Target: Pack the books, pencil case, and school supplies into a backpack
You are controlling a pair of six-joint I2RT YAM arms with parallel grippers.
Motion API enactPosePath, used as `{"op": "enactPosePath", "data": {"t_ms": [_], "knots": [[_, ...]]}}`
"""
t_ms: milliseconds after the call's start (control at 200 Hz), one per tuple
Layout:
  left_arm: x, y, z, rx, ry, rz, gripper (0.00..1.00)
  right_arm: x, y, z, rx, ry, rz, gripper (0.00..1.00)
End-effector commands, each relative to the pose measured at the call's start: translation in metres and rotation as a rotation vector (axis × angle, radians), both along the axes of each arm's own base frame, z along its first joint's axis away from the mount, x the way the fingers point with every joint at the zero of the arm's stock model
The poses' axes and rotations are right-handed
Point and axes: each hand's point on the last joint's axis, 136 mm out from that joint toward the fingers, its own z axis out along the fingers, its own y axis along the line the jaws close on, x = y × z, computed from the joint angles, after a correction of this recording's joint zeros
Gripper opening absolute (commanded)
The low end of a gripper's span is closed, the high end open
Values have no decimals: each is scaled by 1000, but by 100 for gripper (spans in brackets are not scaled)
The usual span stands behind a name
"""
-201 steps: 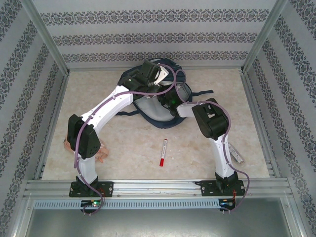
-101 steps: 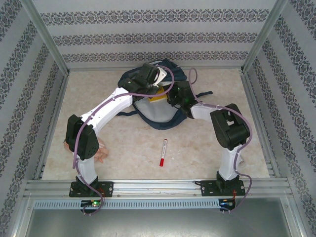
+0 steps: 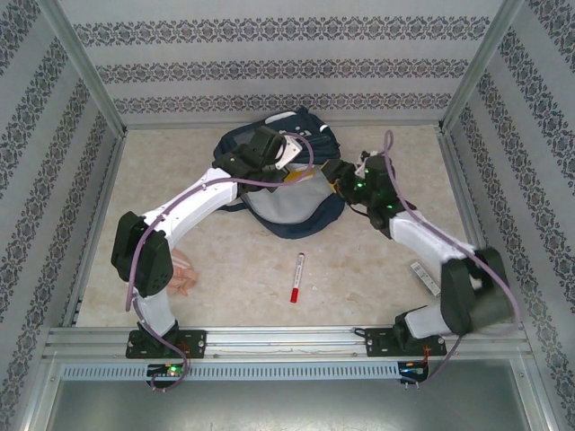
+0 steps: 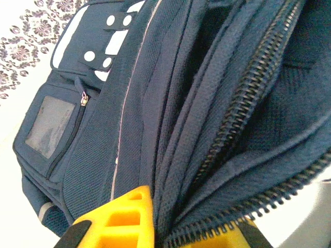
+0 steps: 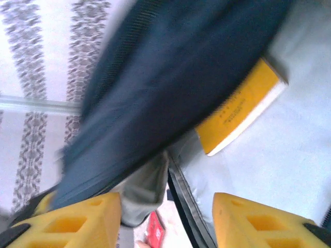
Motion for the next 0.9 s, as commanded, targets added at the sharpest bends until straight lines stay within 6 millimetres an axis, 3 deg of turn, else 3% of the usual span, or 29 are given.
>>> {"op": "enactPosePath", "data": {"t_ms": [0,65,185,240,255,270,320,345,425,540,685,789,894], "knots": [[-10,-9,46,-147,-57,-62,20,-39,-22,-17,-212,-26,83,53],[-28,-19,41,-199,10,-120,32,-54,-39,-20,-295,-56,75,55],[-50,-15,38,-265,49,-122,35,-79,-58,-18,-460,-100,109,64],[-58,-9,40,-289,42,-108,39,-88,-66,-17,-545,-99,112,77],[-62,-8,41,-295,44,-108,41,-90,-70,-18,-568,-92,104,91],[-65,-6,41,-300,44,-106,43,-91,-72,-18,-582,-90,99,97],[-76,-2,45,-326,52,-105,53,-94,-80,-18,-601,-76,87,98],[-82,1,47,-338,60,-101,67,-96,-84,-18,-602,-61,76,98],[-94,13,51,-385,82,-32,78,-95,-93,-20,-571,6,52,98],[-102,40,40,-438,182,138,83,-92,-71,-13,-427,30,180,98],[-97,91,-7,-526,414,472,93,-87,-48,-6,-377,51,250,89],[-82,120,-45,-588,529,679,93,-89,-27,-12,-465,36,298,85],[-56,124,-71,-576,541,705,93,-95,2,-24,-525,23,370,82]]}}
